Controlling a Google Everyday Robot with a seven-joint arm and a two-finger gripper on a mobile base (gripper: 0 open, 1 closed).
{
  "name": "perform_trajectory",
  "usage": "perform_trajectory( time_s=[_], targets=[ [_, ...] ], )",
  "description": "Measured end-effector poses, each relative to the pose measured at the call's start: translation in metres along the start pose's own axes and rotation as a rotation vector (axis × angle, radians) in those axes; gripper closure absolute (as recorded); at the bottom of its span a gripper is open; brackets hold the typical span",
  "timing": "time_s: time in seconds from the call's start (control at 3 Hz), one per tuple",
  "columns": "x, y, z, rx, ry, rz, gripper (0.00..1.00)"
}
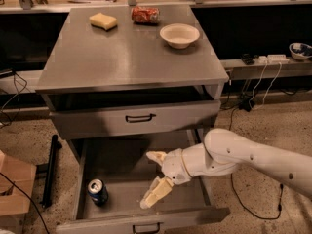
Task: Pick pepsi can from middle drawer and place on counter
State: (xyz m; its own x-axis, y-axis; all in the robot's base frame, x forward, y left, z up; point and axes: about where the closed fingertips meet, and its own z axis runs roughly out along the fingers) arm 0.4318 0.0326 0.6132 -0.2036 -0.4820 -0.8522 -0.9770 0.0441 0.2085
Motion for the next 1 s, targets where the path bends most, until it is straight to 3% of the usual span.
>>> perform_trajectory(
  time_s=[0.33,0.67,1.0],
  targets=[
    [0.022,0.000,0.018,-0.029,-0.029,0.034,0.00],
    [0.030,-0.003,0.026,-0.029,-0.005,0.056,0.00],
    [0.051,-0.008,0.052,-0.047,-0.055,0.103,0.00]
  ],
)
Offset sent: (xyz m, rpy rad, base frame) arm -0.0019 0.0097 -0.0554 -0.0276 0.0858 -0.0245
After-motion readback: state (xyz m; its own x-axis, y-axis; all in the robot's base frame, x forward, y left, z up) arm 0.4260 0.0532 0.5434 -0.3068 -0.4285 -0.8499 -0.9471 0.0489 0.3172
